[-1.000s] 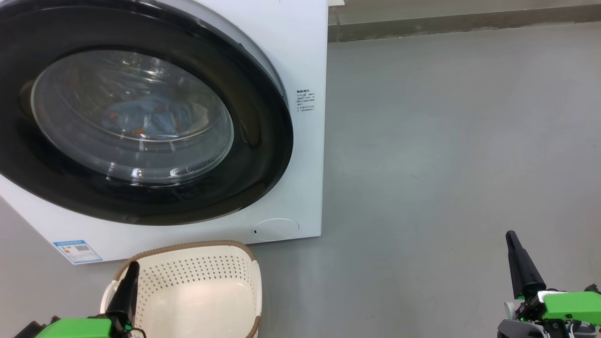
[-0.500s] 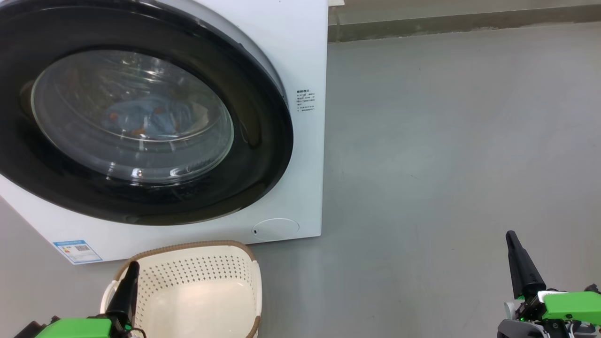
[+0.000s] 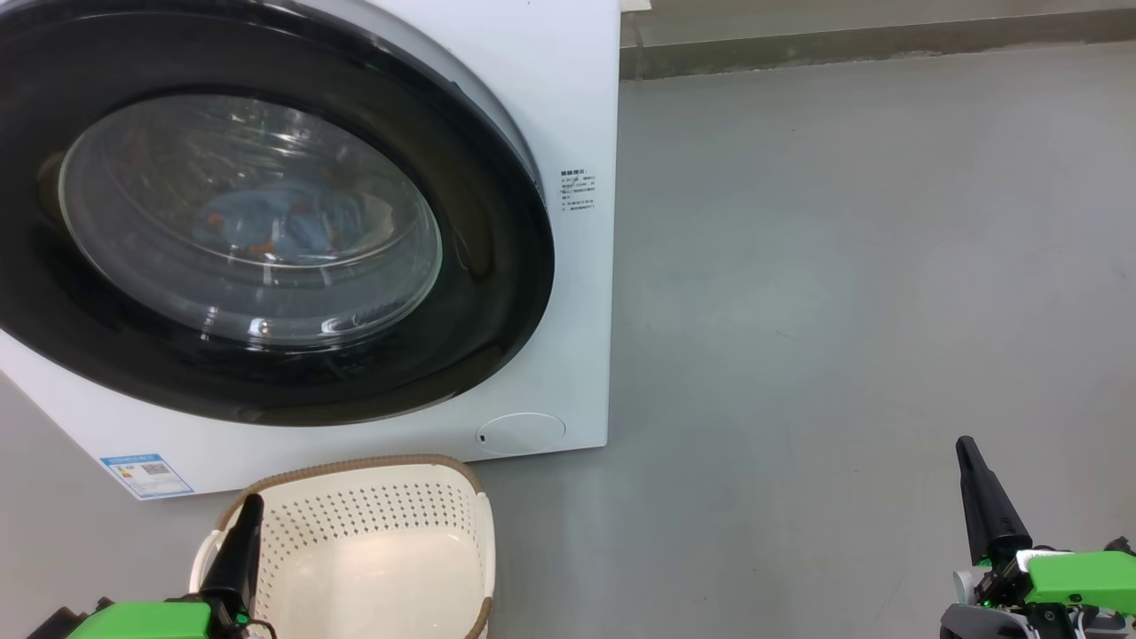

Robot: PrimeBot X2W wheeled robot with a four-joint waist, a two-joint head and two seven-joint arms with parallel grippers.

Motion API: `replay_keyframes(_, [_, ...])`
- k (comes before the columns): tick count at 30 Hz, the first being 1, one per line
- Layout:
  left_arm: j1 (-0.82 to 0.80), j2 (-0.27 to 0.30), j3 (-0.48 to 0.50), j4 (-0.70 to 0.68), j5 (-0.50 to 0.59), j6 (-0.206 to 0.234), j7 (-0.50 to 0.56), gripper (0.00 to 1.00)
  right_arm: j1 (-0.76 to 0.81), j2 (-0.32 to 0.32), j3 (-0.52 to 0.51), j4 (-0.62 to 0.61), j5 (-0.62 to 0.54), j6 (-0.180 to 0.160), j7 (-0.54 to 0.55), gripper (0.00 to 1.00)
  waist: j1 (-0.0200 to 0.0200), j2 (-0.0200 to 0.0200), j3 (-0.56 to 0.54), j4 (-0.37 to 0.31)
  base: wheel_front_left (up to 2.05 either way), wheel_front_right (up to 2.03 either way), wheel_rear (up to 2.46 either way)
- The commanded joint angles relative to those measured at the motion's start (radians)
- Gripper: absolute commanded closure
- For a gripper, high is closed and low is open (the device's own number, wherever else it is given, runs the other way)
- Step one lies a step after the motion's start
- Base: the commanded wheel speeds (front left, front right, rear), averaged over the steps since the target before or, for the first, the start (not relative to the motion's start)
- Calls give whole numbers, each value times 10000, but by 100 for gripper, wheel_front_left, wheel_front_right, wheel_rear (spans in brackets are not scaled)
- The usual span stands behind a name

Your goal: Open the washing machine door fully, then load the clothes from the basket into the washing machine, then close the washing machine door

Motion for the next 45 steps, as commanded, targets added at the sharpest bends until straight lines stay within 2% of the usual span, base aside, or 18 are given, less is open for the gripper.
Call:
replay_keyframes(1, [-448,109,348,-195,-53,42,76,100,-422,-28,187,-300,112,12,93,100,0,-1,0,0,0,0,0])
replay_keyframes(45, [-450,93,370,-195,-35,43,93,100,-423,-21,177,-299,103,12,101,100,0,-1,0,0,0,0,0])
